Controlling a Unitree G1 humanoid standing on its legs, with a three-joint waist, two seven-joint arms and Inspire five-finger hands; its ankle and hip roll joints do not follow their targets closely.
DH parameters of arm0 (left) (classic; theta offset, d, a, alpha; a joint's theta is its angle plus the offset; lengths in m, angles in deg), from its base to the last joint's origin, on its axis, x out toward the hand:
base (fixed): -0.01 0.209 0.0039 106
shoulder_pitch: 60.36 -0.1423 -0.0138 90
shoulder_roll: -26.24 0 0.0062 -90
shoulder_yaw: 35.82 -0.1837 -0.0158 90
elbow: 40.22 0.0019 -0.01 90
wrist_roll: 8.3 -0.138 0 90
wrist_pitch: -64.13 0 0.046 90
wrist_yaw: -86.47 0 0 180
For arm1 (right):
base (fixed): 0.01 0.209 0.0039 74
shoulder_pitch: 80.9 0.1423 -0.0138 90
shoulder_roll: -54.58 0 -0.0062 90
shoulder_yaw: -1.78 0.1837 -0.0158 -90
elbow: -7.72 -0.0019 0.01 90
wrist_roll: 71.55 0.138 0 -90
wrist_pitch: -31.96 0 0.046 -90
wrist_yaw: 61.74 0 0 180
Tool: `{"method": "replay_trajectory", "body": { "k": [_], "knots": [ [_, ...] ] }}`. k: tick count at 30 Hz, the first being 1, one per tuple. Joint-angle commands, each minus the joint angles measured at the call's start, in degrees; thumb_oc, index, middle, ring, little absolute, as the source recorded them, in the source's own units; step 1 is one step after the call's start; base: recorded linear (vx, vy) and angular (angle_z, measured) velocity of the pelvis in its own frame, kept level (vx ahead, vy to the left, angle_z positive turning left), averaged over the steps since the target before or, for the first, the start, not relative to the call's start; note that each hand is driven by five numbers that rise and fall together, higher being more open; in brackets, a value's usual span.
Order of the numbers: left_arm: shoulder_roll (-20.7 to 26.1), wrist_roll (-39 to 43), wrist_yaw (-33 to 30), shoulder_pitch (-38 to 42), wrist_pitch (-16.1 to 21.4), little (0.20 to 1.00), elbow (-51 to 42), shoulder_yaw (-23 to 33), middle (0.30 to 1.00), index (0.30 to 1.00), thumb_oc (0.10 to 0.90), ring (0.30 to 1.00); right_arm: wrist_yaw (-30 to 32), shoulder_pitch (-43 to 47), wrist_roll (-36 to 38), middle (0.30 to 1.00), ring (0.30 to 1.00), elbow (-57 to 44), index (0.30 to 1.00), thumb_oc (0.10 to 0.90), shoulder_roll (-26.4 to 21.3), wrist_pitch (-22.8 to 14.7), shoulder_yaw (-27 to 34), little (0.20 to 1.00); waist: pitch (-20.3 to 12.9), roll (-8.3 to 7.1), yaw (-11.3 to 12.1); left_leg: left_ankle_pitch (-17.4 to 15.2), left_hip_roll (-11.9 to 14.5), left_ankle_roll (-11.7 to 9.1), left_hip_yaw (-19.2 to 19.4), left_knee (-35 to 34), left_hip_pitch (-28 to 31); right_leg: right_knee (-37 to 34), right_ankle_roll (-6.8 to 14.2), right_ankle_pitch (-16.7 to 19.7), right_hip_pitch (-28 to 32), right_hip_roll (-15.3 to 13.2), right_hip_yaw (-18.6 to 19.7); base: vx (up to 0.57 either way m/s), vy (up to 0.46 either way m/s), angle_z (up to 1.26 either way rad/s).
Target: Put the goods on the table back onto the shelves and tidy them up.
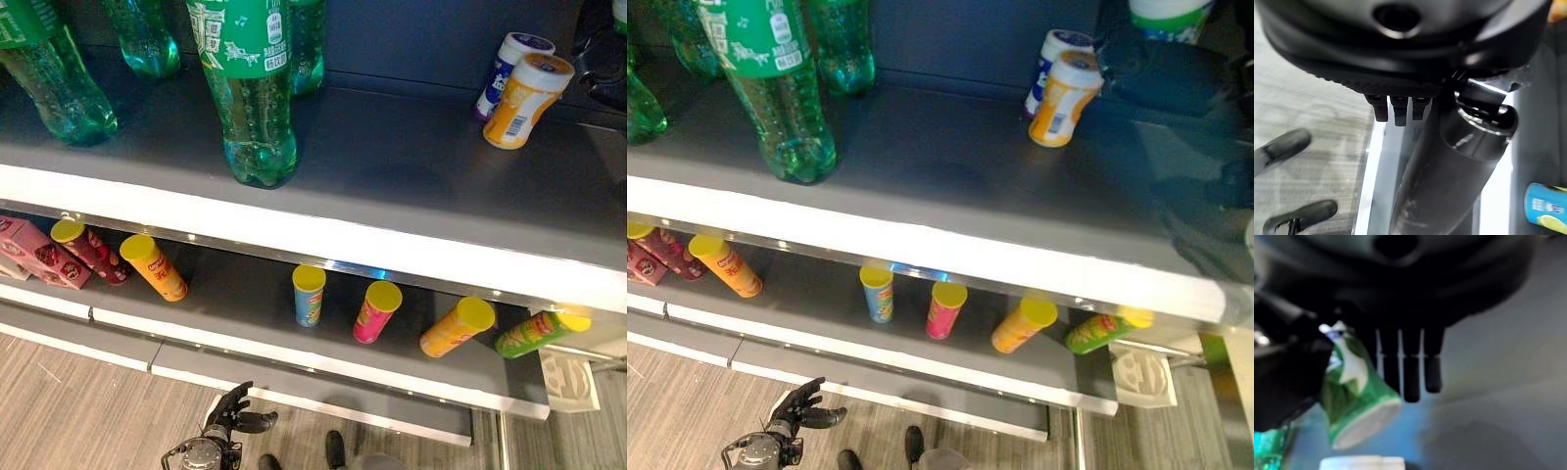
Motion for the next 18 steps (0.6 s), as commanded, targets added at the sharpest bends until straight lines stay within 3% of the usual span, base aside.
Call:
{"method": "replay_trajectory", "body": {
  "k": [1,9,18],
  "knots": [
    [2.6,-1.5,-0.6,0.0,2.3,0.900,0.2,-0.5,0.900,0.900,0.800,0.900,3.6,9.7,-0.4,0.300,0.300,0.3,0.300,0.400,1.0,-0.3,0.4,0.300,-3.1,-3.55,4.5,-7.4,1.4,-2.7,3.7,0.3,3.3,3.3,11.3,-1.9,-4.2,-9.7,-1.9,-0.02,0.051,-0.01],
    [2.7,-1.6,-0.8,0.5,2.5,0.900,0.4,-0.4,0.900,0.900,0.800,0.900,3.6,12.3,-1.3,0.300,0.300,0.5,0.300,0.400,1.6,0.0,-2.7,0.300,-3.1,-3.94,4.7,-7.7,0.6,-1.9,3.9,0.3,3.0,4.3,12.3,-0.7,-5.4,-11.1,-1.0,-0.02,0.057,-0.03],
    [3.6,-2.4,-1.0,1.8,2.5,0.900,0.8,-0.9,0.900,0.900,0.800,0.900,4.6,13.2,-0.9,0.300,0.300,-2.9,0.300,0.400,3.6,-1.0,-1.8,0.300,-2.5,-5.02,4.1,-7.7,0.3,-1.5,5.1,0.3,1.5,3.9,14.0,2.3,-7.6,-12.2,-0.9,-0.04,0.048,-0.06]
  ]
}}
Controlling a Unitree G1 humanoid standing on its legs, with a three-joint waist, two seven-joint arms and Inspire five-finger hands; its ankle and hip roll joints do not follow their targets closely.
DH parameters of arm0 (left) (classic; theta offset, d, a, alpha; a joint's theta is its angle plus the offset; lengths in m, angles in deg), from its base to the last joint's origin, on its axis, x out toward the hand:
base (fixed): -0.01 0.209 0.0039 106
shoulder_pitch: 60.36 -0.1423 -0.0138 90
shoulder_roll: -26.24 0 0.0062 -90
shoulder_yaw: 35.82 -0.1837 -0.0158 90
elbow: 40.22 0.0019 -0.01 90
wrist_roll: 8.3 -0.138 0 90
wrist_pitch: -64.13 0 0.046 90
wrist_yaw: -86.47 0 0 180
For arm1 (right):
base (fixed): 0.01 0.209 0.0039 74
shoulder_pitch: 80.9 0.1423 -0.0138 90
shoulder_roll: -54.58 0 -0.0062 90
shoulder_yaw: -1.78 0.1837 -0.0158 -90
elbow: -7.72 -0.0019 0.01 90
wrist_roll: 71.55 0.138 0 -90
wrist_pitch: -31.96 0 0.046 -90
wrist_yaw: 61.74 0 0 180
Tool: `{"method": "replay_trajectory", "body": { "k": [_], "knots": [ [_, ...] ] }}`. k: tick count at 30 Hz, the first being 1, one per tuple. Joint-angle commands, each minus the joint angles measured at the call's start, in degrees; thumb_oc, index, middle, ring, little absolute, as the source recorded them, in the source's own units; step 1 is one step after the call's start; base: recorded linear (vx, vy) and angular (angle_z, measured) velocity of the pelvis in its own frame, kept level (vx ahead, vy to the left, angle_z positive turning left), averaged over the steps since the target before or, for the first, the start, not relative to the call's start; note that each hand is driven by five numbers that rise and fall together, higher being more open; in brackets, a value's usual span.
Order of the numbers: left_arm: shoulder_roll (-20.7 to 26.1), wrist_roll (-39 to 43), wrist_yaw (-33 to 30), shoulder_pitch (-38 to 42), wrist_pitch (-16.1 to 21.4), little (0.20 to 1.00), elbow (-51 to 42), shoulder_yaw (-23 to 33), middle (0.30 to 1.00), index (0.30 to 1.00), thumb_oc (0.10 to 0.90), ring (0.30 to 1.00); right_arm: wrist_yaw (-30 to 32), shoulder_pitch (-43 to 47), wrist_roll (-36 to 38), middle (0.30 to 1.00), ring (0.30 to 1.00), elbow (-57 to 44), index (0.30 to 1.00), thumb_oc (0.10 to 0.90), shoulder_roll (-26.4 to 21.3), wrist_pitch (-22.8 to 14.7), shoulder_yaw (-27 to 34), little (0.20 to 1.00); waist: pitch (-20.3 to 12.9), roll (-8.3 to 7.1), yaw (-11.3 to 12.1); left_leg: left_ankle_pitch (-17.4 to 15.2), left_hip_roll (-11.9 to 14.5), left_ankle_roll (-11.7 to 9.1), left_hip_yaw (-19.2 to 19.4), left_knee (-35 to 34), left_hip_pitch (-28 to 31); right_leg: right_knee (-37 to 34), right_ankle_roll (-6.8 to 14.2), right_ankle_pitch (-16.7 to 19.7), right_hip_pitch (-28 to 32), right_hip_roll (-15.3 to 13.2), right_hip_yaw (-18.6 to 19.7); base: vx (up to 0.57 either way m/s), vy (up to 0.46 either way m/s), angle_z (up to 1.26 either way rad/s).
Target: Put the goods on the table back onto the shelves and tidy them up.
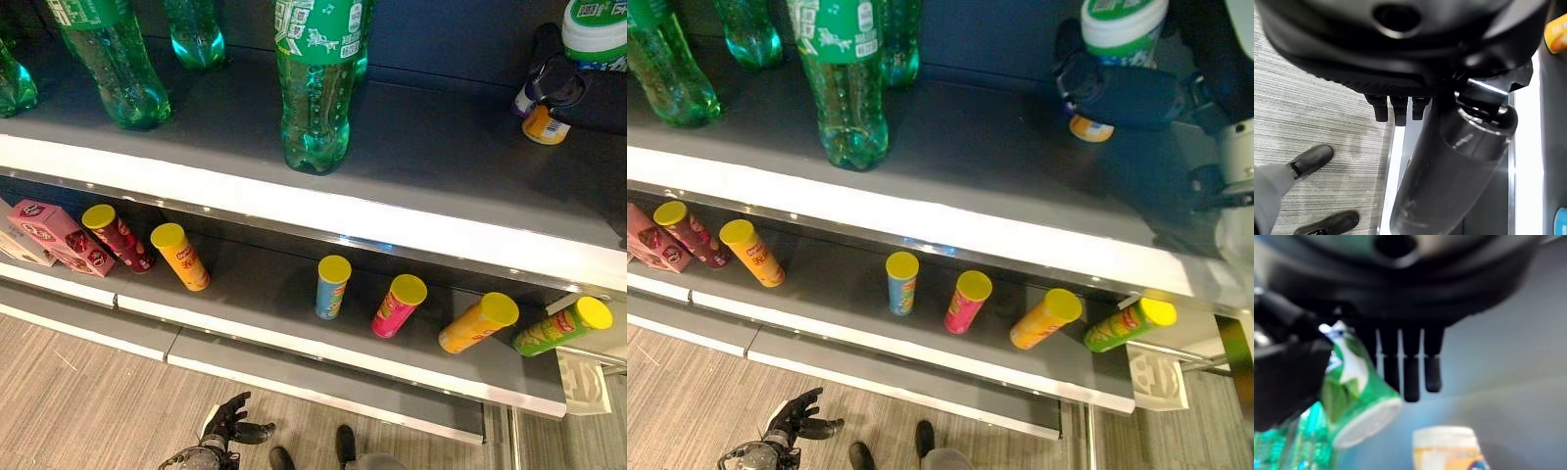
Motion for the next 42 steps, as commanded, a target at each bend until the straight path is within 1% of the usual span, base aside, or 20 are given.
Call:
{"method": "replay_trajectory", "body": {
  "k": [1,5,6,7,8,9,10,11,12,14,16,18,29,30,31,33,35,40,41,42],
  "knots": [
    [3.5,-1.4,-0.8,2.9,2.6,0.900,-0.4,-0.7,0.900,0.900,0.800,0.900,4.1,10.3,1.4,0.300,0.300,0.0,0.300,0.400,3.6,-0.7,3.3,0.300,-2.6,-4.97,1.9,-6.5,1.8,-3.2,3.5,0.3,3.4,3.0,10.3,1.7,-4.2,-10.6,-2.2,-0.06,0.036,-0.15],
    [3.9,-1.9,-0.7,4.5,2.6,0.900,-0.5,-0.9,0.900,0.900,0.800,0.900,2.6,9.1,4.5,0.300,0.300,-2.6,0.300,0.400,7.5,-1.7,3.6,0.300,-1.8,-5.03,1.5,-6.0,2.4,-3.4,5.6,0.3,2.4,4.3,10.8,2.4,-5.4,-11.7,-4.6,-0.10,0.032,-0.25],
    [4.8,-1.7,-0.8,5.1,2.4,0.900,-1.2,-0.7,0.900,0.900,0.800,0.900,1.5,9.2,7.5,0.300,0.300,-4.0,0.300,0.400,10.6,-2.8,2.4,0.300,-1.1,-4.56,2.1,-5.6,4.2,-3.6,7.4,0.3,1.9,6.6,10.6,1.3,-4.7,-13.0,-8.6,-0.13,-0.011,-0.18],
    [4.8,-1.7,-0.8,5.1,2.4,0.900,-1.2,-0.7,0.900,0.900,0.800,0.900,1.5,9.2,7.5,0.300,0.300,-4.0,0.300,0.400,10.6,-2.8,2.4,0.300,-1.1,-4.57,2.0,-5.6,4.2,-3.6,7.4,0.3,1.9,6.6,10.6,1.3,-4.7,-13.0,-8.6,-0.18,-0.040,-0.41],
    [5.3,-1.2,-0.8,5.4,2.3,0.900,-2.0,-0.6,0.900,0.900,0.800,0.900,1.1,9.8,8.9,0.300,0.300,-4.3,0.300,0.400,11.8,-3.3,1.4,0.300,-1.4,-4.44,2.8,-5.0,5.3,-3.9,9.3,0.3,1.3,8.0,10.2,0.9,-3.5,-14.6,-12.7,-0.04,-0.008,-0.64],
    [5.6,-0.9,-0.9,5.3,2.3,0.900,-2.2,-0.5,0.900,0.900,0.800,0.900,0.8,10.1,9.5,0.300,0.300,-4.1,0.300,0.400,12.2,-3.3,0.8,0.300,-1.8,-4.24,3.1,-5.9,5.8,-4.3,9.1,0.3,1.6,8.6,10.5,0.1,-2.5,-14.9,-13.0,-0.06,-0.016,-0.73],
    [5.7,-0.6,-0.9,5.2,2.3,0.900,-2.3,-0.3,0.900,0.900,0.800,0.900,0.4,10.6,10.7,0.300,0.300,-4.1,0.300,0.400,13.1,-3.7,0.3,0.300,-2.1,-4.33,3.4,-5.7,6.0,-4.4,9.7,0.3,1.5,9.3,10.5,0.2,-1.9,-15.3,-13.8,0.02,0.002,-0.65],
    [5.7,-0.6,-0.9,5.1,2.3,0.900,-2.4,-0.3,0.900,0.900,0.800,0.900,0.4,10.7,10.8,0.300,0.300,-4.1,0.300,0.400,13.1,-3.7,0.2,0.300,-2.1,-4.37,3.3,-5.8,6.0,-4.4,9.8,0.3,1.6,9.4,10.5,0.1,-1.9,-15.3,-13.7,-0.03,-0.029,-0.52],
    [5.7,-0.5,-0.8,5.0,2.3,0.900,-2.2,-0.1,0.900,0.900,0.800,0.900,0.0,10.8,12.2,0.300,0.300,-3.6,0.300,0.400,14.3,-3.9,-0.2,0.300,-3.0,-4.75,3.8,-5.5,6.2,-4.6,10.9,0.3,1.4,9.6,10.8,1.1,-0.6,-15.8,-14.4,-0.01,-0.019,-0.38],
    [5.6,-0.5,-0.9,4.8,2.3,0.900,-2.0,0.0,0.900,0.900,0.800,0.900,-0.4,10.0,13.0,0.300,0.300,-3.4,0.300,0.400,15.1,-4.0,0.2,0.300,-3.4,-5.15,3.9,-5.5,5.8,-4.6,11.1,0.3,1.2,8.8,10.9,2.1,0.6,-15.8,-14.4,0.00,-0.018,-0.13],
    [5.2,-0.5,-0.5,4.3,2.1,0.900,-1.7,0.3,0.900,0.900,0.800,0.900,-0.7,8.7,14.0,0.300,0.300,-3.7,0.300,0.400,16.2,-4.0,1.2,0.300,-4.5,-5.80,4.6,-5.6,5.0,-4.8,11.7,0.3,1.6,5.8,10.9,2.8,2.3,-15.5,-14.8,0.05,-0.024,-0.32],
    [4.6,-0.8,-0.6,4.3,2.0,0.900,-0.4,0.5,0.900,0.900,0.800,0.900,-1.2,8.3,16.4,0.300,0.300,-3.9,0.300,0.400,18.3,-4.7,0.9,0.300,-5.3,-6.00,4.9,-5.5,5.1,-5.0,12.3,0.3,2.0,2.4,10.9,2.2,3.7,-14.2,-15.1,0.03,-0.053,-0.19],
    [3.3,-1.2,-1.0,3.6,1.8,0.900,0.3,0.9,0.900,0.900,0.800,0.900,-3.4,6.4,18.8,0.300,0.300,-8.9,0.300,0.400,21.0,-6.1,1.2,0.300,-4.3,-6.18,4.8,-6.4,4.9,-4.5,11.7,0.3,4.7,3.1,10.5,-0.1,3.9,-13.5,-14.3,0.01,-0.022,-0.05],
    [3.2,-1.3,-1.0,3.6,2.0,0.900,1.0,1.1,0.900,0.900,0.800,0.900,-4.2,6.7,19.5,0.300,0.300,-9.7,0.300,0.400,21.1,-6.3,0.7,0.300,-4.1,-6.33,4.8,-5.4,4.8,-4.2,12.5,0.3,4.5,3.4,9.9,0.3,3.5,-13.6,-14.9,-0.06,-0.022,-0.04],
    [3.2,-1.3,-1.0,3.6,2.0,0.900,1.0,1.1,0.900,0.900,0.800,0.900,-4.2,6.8,19.5,0.300,0.300,-9.7,0.300,0.400,21.1,-6.3,0.7,0.300,-4.1,-6.33,4.8,-5.4,4.8,-4.2,12.5,0.3,4.6,3.4,9.9,0.3,3.6,-13.6,-14.9,-0.06,-0.035,-0.05],
    [3.0,-1.4,-1.0,3.6,2.1,0.900,1.4,1.1,0.900,0.900,0.800,0.900,-5.8,7.0,21.1,0.300,0.300,-10.8,0.300,0.400,21.6,-6.6,-0.5,0.300,-4.1,-6.23,4.9,-5.4,4.8,-4.2,12.3,0.3,4.9,3.5,9.8,0.1,3.9,-13.6,-15.0,0.04,-0.013,-0.06],
    [3.0,-1.4,-0.9,3.6,2.1,0.900,1.5,1.1,0.900,0.900,0.800,0.900,-6.4,7.0,21.8,0.300,0.300,-11.1,0.300,0.400,21.8,-6.7,-0.9,0.300,-4.3,-6.01,4.9,-6.5,4.8,-4.5,11.3,0.3,5.5,3.5,10.3,-0.5,4.4,-13.4,-14.3,0.07,0.004,-0.01],
    [2.8,-1.7,-0.6,3.6,2.2,0.900,1.5,1.0,0.900,0.900,0.800,0.900,-9.9,4.9,28.2,0.300,0.300,-11.8,0.300,0.400,22.7,-7.1,-1.7,0.300,-4.0,-5.66,4.8,-6.2,4.9,-4.6,11.0,0.3,5.4,3.9,10.2,-0.9,4.6,-13.5,-14.9,-0.02,-0.012,0.06],
    [2.7,-1.8,-0.5,3.6,2.2,0.900,1.4,1.1,0.900,0.900,0.800,0.900,-10.4,4.3,29.1,0.300,0.300,-11.7,0.300,0.400,22.7,-7.1,-1.7,0.300,-3.8,-5.74,4.8,-5.1,4.8,-4.3,11.9,0.3,4.9,4.1,9.6,-0.3,4.1,-13.7,-15.7,-0.01,0.000,0.04],
    [2.7,-1.8,-0.5,3.5,2.2,0.900,1.4,1.1,0.900,0.900,0.800,0.900,-10.4,4.2,29.1,0.300,0.300,-11.6,0.300,0.400,22.7,-7.1,-1.7,0.300,-4.0,-5.55,4.8,-6.2,4.9,-4.6,10.9,0.3,5.4,4.0,10.2,-1.0,4.6,-13.6,-15.0,-0.01,-0.001,0.05]
  ]
}}
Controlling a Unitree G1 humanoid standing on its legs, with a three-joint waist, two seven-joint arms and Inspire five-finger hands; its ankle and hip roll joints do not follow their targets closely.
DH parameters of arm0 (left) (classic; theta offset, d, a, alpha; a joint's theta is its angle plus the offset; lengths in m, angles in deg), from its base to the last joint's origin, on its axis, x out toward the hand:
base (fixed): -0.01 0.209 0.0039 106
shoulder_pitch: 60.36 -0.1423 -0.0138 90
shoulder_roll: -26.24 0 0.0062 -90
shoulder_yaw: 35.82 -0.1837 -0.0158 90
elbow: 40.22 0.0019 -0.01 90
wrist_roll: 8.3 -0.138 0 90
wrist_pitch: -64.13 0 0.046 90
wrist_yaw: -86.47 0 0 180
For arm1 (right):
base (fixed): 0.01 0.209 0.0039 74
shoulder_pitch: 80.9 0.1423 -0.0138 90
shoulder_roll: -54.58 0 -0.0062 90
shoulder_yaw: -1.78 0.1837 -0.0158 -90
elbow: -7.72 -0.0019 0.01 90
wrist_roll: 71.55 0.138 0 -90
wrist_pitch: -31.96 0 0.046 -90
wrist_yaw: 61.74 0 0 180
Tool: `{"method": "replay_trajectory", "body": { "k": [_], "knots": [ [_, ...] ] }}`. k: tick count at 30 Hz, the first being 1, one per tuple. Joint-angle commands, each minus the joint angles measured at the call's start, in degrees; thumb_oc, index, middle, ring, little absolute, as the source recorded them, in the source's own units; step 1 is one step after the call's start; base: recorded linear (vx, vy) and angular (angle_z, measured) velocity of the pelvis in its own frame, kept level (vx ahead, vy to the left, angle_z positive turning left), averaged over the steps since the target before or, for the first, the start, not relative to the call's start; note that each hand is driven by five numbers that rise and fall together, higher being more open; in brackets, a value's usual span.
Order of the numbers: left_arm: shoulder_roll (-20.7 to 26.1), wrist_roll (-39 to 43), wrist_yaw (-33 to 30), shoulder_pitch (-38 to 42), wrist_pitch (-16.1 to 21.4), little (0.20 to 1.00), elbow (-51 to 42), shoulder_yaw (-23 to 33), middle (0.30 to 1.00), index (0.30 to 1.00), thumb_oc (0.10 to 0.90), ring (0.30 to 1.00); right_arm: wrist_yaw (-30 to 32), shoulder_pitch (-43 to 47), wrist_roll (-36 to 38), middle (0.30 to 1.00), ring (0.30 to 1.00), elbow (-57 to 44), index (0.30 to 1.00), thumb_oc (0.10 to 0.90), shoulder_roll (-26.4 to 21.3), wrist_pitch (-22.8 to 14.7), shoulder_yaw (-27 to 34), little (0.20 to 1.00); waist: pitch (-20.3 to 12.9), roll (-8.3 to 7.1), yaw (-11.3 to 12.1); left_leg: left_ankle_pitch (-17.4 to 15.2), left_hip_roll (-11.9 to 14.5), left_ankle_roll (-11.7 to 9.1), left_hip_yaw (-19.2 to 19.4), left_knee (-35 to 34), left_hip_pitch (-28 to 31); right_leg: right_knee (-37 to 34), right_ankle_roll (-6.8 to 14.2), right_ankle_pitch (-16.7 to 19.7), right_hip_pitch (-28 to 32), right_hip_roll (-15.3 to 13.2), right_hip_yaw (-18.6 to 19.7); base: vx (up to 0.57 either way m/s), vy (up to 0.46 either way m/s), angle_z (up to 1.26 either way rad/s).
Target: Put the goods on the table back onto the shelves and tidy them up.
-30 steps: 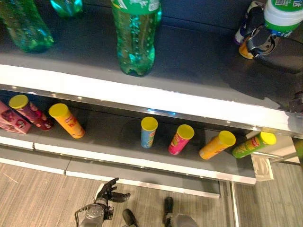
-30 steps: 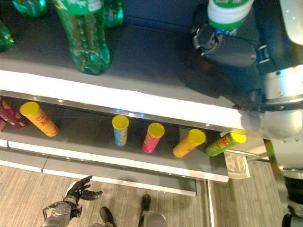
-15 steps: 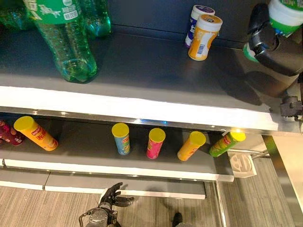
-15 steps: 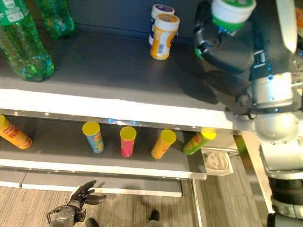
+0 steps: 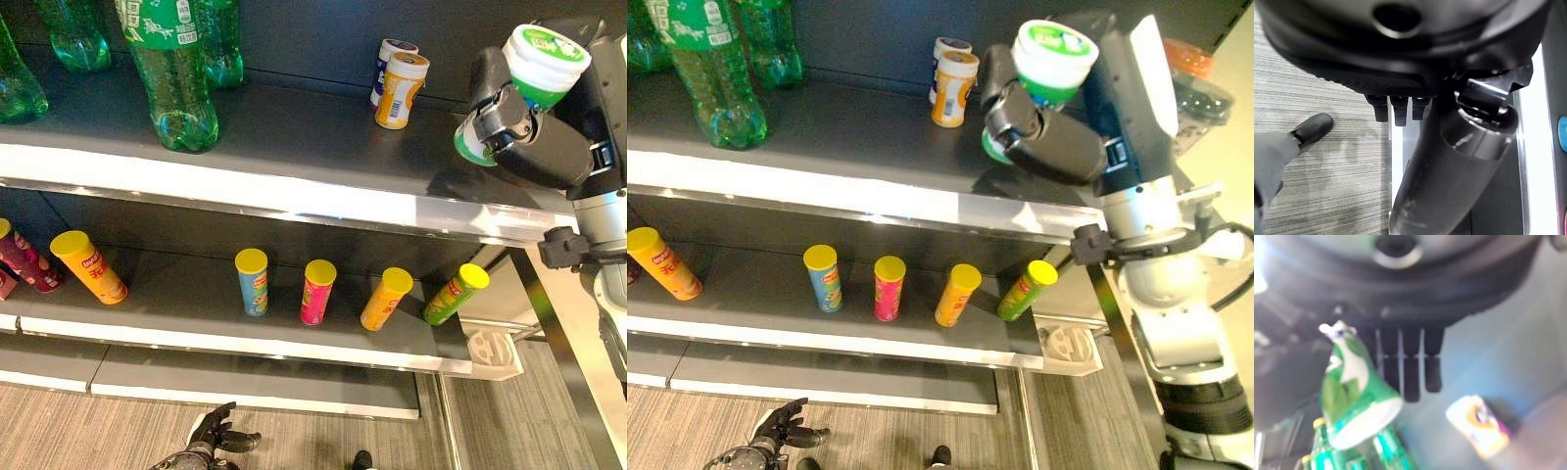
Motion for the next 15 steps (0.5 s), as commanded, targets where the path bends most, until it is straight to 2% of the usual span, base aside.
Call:
{"method": "replay_trajectory", "body": {
  "k": [1,10,15],
  "knots": [
    [0.2,-1.9,0.4,3.3,2.7,0.900,-2.7,0.5,0.900,0.900,0.800,0.900,-0.1,4.6,5.6,0.300,0.300,-1.9,0.300,0.400,-0.7,-2.5,3.7,0.300,-0.3,1.18,1.4,-11.6,-2.1,-0.6,-0.8,0.2,5.5,5.0,3.2,-4.1,-0.2,-0.4,0.5,0.06,0.014,0.03],
    [-0.2,-1.9,-0.2,3.1,2.5,0.900,-2.7,0.7,0.900,0.900,0.800,0.900,-0.2,4.2,4.8,0.300,0.300,0.0,0.300,0.400,1.5,-1.5,0.9,0.300,0.0,1.39,2.0,-11.3,-2.0,-0.6,-1.3,0.2,5.1,5.0,3.2,-4.0,-0.4,-0.5,0.1,0.00,-0.004,0.02],
    [-0.1,-1.6,-0.6,2.7,2.2,0.900,-2.7,0.8,0.900,0.900,0.800,0.900,1.7,5.9,-0.2,0.300,0.300,0.7,0.300,0.400,3.0,-0.6,-0.9,0.300,-0.2,1.93,2.9,-11.1,-2.0,-0.7,-2.0,0.2,5.0,4.8,3.1,-4.3,0.2,-0.6,-0.4,0.00,0.000,0.00]
  ]
}}
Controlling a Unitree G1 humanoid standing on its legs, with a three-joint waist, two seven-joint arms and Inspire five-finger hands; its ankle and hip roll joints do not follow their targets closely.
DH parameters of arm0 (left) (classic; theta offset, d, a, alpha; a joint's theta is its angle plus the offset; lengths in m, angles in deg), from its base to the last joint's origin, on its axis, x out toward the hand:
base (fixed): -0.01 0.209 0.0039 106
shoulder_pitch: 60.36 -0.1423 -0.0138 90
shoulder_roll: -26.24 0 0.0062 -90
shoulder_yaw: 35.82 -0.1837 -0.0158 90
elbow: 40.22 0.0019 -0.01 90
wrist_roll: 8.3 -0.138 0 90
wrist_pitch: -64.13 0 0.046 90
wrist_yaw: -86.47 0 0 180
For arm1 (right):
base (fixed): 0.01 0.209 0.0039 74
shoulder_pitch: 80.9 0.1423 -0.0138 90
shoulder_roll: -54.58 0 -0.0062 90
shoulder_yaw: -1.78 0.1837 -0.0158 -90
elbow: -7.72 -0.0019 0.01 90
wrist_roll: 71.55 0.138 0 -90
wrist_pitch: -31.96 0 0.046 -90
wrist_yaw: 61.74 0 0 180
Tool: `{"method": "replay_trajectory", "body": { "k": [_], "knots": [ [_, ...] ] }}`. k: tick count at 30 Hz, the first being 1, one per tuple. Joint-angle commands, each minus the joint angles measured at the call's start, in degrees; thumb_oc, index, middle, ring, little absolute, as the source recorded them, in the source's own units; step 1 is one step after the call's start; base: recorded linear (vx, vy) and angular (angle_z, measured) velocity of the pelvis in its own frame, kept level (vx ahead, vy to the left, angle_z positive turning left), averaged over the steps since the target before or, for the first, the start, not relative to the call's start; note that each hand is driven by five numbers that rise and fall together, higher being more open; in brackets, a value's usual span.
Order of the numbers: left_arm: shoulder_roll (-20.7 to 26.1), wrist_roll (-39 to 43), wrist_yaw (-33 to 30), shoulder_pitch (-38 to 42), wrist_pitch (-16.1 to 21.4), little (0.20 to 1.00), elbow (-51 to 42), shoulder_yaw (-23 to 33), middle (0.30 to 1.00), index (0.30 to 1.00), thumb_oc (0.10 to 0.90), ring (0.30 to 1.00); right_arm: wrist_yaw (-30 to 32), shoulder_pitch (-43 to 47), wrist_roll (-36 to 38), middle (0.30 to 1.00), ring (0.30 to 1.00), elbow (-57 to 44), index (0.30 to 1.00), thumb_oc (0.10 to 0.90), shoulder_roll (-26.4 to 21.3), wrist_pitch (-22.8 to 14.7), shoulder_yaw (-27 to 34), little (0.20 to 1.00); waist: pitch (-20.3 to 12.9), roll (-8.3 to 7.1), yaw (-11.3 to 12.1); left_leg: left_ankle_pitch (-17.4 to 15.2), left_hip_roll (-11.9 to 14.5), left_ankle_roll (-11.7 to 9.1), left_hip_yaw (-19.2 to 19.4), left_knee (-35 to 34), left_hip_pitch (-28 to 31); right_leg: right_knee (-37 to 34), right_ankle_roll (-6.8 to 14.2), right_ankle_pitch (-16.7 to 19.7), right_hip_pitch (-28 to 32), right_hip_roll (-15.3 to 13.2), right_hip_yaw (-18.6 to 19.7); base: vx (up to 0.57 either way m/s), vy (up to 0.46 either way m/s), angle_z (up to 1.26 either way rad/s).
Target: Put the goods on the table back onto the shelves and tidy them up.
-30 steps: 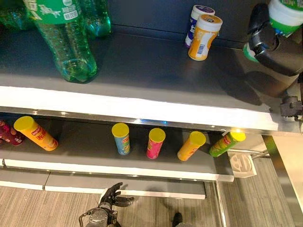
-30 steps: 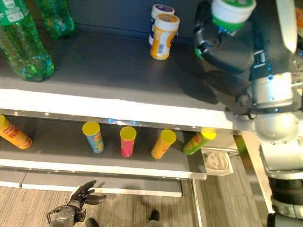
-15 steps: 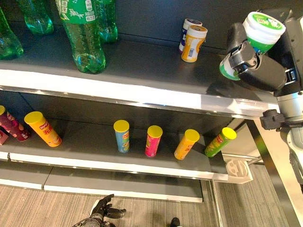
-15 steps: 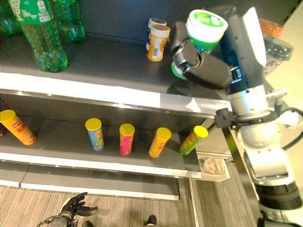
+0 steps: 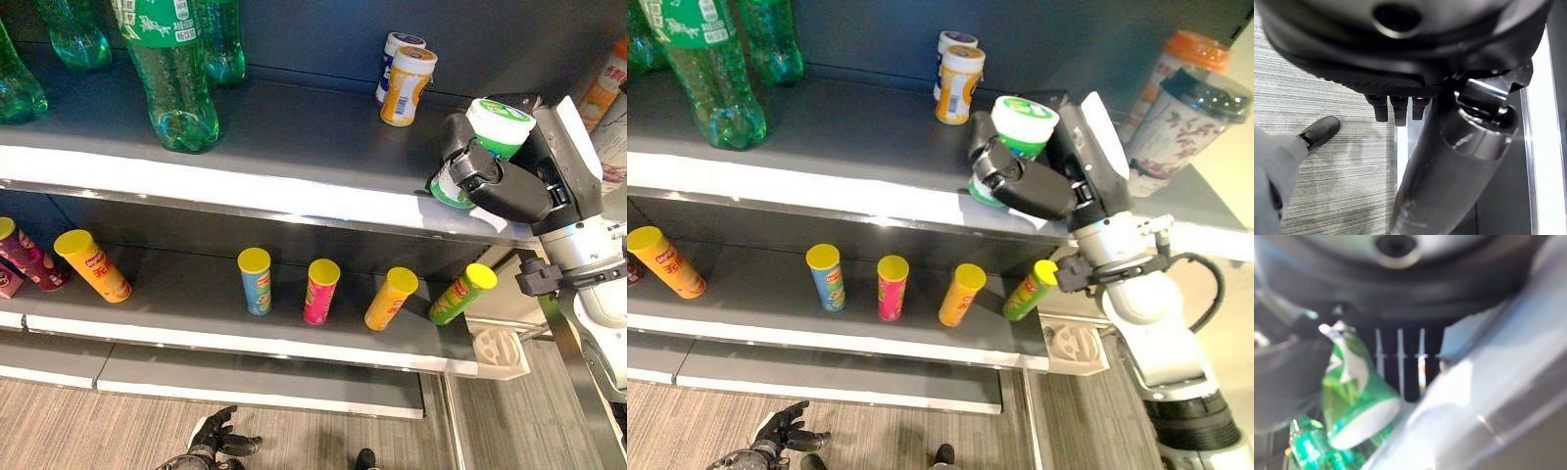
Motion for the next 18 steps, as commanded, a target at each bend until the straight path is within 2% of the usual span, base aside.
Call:
{"method": "replay_trajectory", "body": {
  "k": [1,7,11,18],
  "knots": [
    [0.3,-0.7,-0.5,3.0,2.4,0.900,-2.7,0.6,0.900,0.900,0.800,0.900,3.8,9.4,-2.3,0.300,0.300,-0.2,0.300,0.400,0.6,-2.0,2.1,0.300,0.0,0.91,2.3,-11.4,-2.0,-1.1,-1.2,0.2,5.4,4.7,3.4,-4.6,0.2,-0.6,0.2,0.02,-0.013,0.05],
    [0.4,-0.7,-0.4,2.1,2.1,0.900,-3.7,0.4,0.900,0.900,0.800,0.900,5.1,11.0,-9.3,0.300,0.300,0.5,0.300,0.400,0.8,-0.7,0.5,0.300,-0.5,1.84,3.0,-11.3,-2.1,-1.1,-2.2,0.2,5.3,4.3,3.3,-4.8,1.1,-0.7,-0.7,0.02,-0.006,0.08],
    [0.6,-1.1,-0.3,1.7,1.8,0.900,-4.4,-0.3,0.900,0.900,0.800,0.900,7.2,13.3,-16.2,0.300,0.300,3.5,0.300,0.400,-0.9,1.2,-1.0,0.300,-1.0,2.34,3.8,-11.3,-2.2,-1.1,-3.0,0.2,5.3,4.1,3.2,-5.2,1.7,-0.7,-1.2,0.02,-0.009,0.04],
    [0.7,-1.4,0.2,1.2,1.7,0.900,-5.3,-1.9,0.900,0.900,0.800,0.900,9.0,18.1,-18.6,0.300,0.300,10.1,0.300,0.400,-1.5,2.8,-4.5,0.300,-1.2,2.92,5.0,-11.3,-2.3,-1.1,-4.0,0.2,5.3,3.6,3.0,-5.3,2.8,-0.7,-2.0,0.02,-0.012,0.11]
  ]
}}
